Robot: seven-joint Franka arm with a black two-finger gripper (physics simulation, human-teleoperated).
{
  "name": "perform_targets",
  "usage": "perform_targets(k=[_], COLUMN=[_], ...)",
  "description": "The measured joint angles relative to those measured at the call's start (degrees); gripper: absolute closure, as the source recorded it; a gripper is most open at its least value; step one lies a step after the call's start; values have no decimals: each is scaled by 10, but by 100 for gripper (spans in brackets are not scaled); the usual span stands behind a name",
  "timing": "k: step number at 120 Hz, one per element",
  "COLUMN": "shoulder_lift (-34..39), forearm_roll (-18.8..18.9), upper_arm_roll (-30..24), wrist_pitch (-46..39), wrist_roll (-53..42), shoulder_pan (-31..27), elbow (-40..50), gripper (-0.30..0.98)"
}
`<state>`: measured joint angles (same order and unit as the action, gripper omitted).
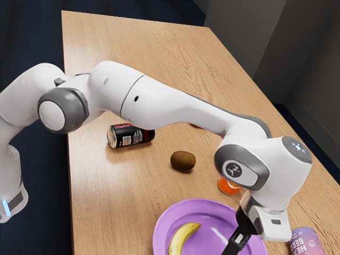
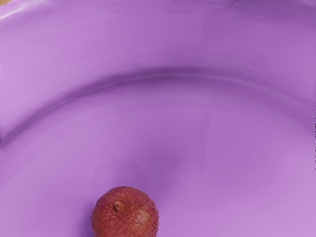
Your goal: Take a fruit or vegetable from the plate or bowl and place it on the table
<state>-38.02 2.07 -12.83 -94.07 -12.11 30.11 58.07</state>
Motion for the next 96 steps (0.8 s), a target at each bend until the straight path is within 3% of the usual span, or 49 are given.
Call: perform_targets(k=[96], shoulder_lift=[0], forearm_roll=[-6], upper_arm_roll=[3], wrist_pitch=[-21], wrist_roll=[-34], shoulder_pan=[-8], elbow=[34], gripper=[0])
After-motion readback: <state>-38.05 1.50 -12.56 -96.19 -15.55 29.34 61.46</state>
